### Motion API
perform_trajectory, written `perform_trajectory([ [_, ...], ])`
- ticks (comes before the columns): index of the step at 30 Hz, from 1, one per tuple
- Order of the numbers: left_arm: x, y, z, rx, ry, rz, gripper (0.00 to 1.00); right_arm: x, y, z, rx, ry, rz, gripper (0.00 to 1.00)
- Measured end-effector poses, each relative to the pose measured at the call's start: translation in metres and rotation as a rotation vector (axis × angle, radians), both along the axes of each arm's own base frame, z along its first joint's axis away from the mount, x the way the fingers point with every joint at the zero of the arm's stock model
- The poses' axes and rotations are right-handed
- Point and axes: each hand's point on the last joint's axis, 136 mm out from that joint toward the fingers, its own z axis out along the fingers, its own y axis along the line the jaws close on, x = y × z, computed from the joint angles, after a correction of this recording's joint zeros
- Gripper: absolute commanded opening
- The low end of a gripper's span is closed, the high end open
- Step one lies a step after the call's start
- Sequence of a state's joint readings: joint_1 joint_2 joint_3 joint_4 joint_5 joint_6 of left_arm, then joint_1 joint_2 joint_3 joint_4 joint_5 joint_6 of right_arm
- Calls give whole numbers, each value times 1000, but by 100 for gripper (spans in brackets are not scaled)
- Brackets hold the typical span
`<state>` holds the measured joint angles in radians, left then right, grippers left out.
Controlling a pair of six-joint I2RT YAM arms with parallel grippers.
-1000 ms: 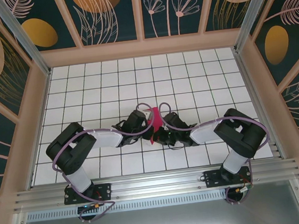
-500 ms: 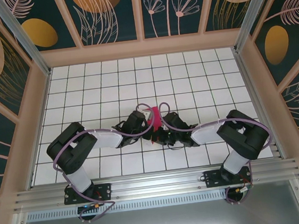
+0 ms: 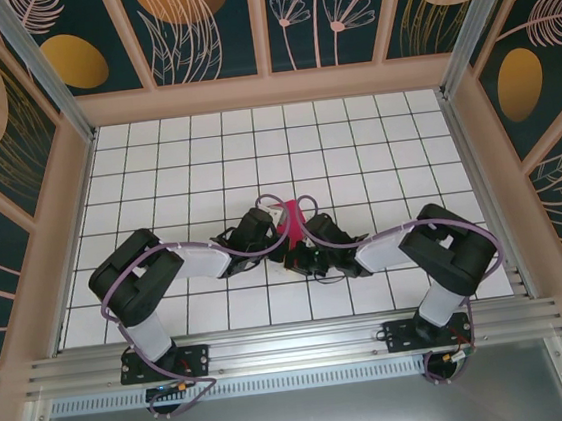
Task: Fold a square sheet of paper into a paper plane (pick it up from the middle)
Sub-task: Third fold the triangle at the center of the table.
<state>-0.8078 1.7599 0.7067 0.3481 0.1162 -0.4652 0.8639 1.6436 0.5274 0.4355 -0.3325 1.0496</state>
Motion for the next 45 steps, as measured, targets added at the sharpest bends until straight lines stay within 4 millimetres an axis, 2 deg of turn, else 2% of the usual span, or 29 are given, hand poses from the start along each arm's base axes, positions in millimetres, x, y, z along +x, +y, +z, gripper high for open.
perform_trajectory([
  [4, 0, 0, 0, 0, 0, 0, 2, 9, -12, 15, 9, -25, -38, 0],
  [7, 0, 0, 0, 1, 1, 0, 1, 32, -27, 34, 41, -76, -99, 0],
  [12, 0, 0, 0, 1, 0, 0, 1, 62, -50, 34, 33, -101, -164, 0],
  [16, 0, 0, 0, 3, -1, -4, 1, 72, -47, 27, 28, -88, -145, 0],
  [22, 0, -1, 0, 8, -3, -15, 0, 73, -41, -1, -5, -33, -110, 0],
  [29, 1, -1, 0, 9, -4, -17, 0, 80, -39, 4, -8, -44, -98, 0],
  [35, 0, -1, 0, 13, -10, -25, 0, 103, -39, 22, 13, -99, -107, 0],
  [37, 0, -1, 0, 15, -11, -26, 0, 106, -40, 18, 11, -94, -111, 0],
  [40, 0, -1, 0, 18, -13, -30, 0, 105, -45, 0, -17, -55, -117, 0],
  [45, -1, 0, 0, 23, -15, -35, 0, 105, -44, 0, -9, -58, -110, 0],
])
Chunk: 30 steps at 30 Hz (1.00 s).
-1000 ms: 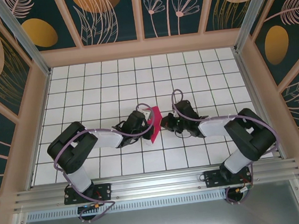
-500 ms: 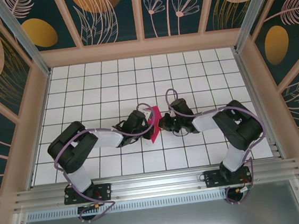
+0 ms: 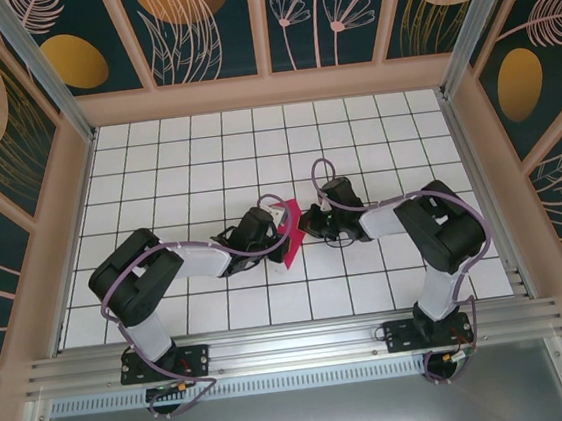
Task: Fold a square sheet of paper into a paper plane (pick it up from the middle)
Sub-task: Third fold the triangle at the center of the table.
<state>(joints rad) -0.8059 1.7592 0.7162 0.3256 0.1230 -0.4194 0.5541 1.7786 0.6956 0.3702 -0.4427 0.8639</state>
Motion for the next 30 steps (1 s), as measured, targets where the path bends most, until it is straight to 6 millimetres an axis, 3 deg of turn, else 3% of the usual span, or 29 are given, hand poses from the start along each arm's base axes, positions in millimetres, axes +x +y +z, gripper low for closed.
perform_trajectory([
  [8, 0, 0, 0, 3, -4, -7, 0, 13, -14, 14, 2, -36, -28, 1],
  [15, -1, 0, -1, 7, -4, -11, 0, 11, -15, -1, -3, -1, -26, 1],
  [20, -2, 2, 1, 12, 1, -14, 4, 12, -15, 1, -8, -2, -25, 3],
  [22, -5, 4, 2, 20, 9, -14, 10, 11, -18, 3, -21, -2, -29, 5],
  [26, -6, 8, 24, 6, -7, -4, 17, 12, -21, 27, -21, -54, -34, 14],
  [30, 1, 6, 59, -45, -72, 18, 16, 12, -21, 51, 5, -113, -33, 23],
])
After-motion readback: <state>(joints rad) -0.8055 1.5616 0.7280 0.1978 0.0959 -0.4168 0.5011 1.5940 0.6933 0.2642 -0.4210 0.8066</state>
